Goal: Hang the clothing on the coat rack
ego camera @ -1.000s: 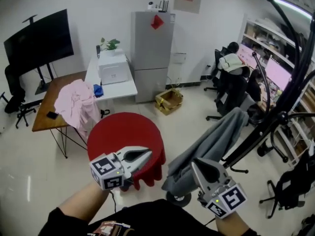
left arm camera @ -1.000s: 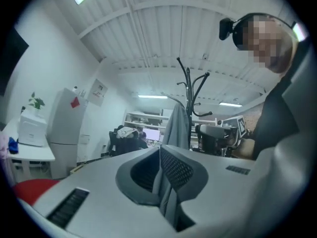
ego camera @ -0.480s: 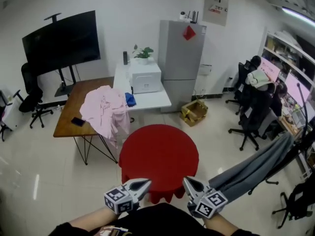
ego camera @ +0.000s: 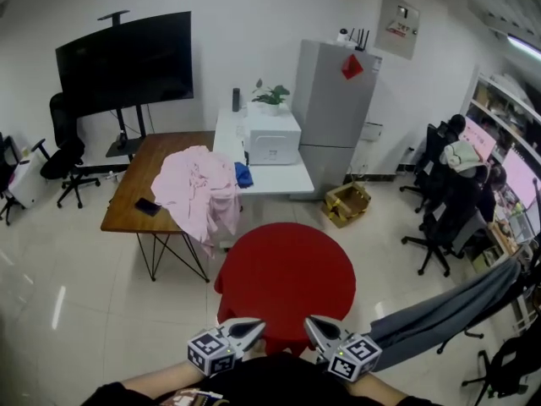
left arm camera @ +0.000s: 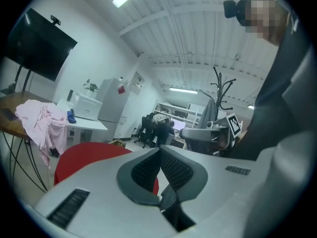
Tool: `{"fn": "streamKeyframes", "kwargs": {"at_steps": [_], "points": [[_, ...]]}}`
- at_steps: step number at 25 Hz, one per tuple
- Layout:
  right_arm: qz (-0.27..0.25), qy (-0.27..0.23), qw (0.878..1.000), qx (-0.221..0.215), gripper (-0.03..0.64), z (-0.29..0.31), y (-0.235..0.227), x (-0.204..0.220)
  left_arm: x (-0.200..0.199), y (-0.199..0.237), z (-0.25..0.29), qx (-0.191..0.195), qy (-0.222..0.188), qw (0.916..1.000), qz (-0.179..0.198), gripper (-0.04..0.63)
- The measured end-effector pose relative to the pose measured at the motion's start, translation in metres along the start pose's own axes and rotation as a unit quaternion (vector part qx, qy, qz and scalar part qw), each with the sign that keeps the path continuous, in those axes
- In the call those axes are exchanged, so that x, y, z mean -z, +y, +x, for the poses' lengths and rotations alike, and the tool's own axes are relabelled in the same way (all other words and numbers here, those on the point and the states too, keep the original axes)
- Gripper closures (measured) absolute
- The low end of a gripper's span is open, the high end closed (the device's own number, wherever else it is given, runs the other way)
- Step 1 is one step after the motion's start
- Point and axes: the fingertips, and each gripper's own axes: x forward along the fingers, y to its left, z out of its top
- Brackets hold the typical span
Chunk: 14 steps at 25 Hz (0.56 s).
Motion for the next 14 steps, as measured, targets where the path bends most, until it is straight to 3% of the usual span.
{"fn": "streamKeyframes", "kwargs": {"at_steps": [14], "points": [[0.0,-0.004,1.0,-0.012,0.617,0.017,0.004,-0.011,-0.01,0.015,-0.002,0.002,-0.001,0.9999,-0.012,0.592]]}}
